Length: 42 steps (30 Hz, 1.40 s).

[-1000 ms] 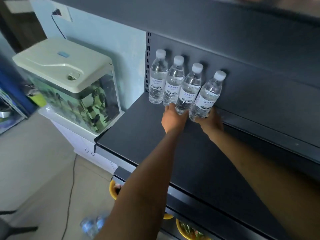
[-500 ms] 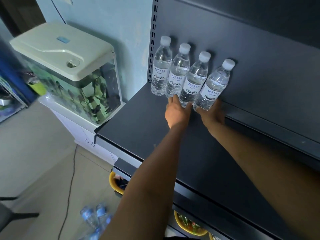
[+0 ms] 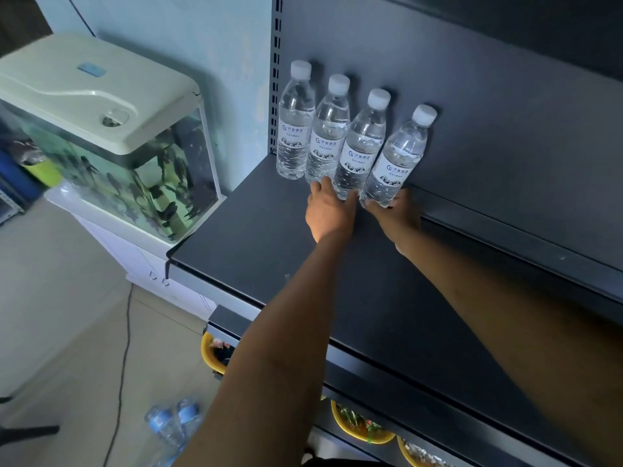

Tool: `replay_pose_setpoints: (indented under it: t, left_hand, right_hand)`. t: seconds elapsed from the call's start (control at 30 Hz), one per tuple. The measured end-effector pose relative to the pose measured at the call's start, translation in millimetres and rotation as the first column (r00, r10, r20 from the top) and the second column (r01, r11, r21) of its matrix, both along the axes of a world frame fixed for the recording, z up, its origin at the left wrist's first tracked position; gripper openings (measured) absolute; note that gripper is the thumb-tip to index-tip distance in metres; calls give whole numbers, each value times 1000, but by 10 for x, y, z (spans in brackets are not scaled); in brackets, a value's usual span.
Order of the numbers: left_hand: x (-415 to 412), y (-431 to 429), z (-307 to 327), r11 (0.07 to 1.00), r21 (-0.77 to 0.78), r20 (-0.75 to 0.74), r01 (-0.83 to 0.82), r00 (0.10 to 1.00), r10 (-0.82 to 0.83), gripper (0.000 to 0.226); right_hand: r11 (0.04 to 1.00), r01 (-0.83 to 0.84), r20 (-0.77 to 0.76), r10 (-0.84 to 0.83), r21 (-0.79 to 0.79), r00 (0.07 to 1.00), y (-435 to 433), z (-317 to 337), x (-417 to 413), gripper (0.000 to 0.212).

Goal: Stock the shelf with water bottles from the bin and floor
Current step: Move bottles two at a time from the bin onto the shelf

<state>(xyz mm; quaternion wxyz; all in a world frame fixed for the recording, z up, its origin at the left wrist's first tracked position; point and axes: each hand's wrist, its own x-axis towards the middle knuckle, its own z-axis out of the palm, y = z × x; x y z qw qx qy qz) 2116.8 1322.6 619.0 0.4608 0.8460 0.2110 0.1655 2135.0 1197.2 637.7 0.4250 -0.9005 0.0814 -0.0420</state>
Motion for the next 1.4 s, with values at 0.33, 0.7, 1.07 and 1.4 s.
replay_pose_setpoints:
  t: [0.33,0.7,1.07,1.4]
  left_hand:
    - [-174,0,59,984,-159,139,82,989,-60,45]
    - [-1070,-865,-64,852,273,59,446,877,-478,38]
    - [-1921,-2018,3,611,399,107,684,627,-772,32]
    - [-3200,-3360,-88,207,454,156,866,152,-976,32]
  right_hand:
    - [1000,-16,30,16,4,999,-191,76,-411,63]
    - [998,14,280,4,-61,960,-809,-70,-1457,33]
    - [936,275,355,-186,-220,916,-2132,-156,-2652,35]
    - [758,623,257,-573,-194,778,-3343,-533,-4517,35]
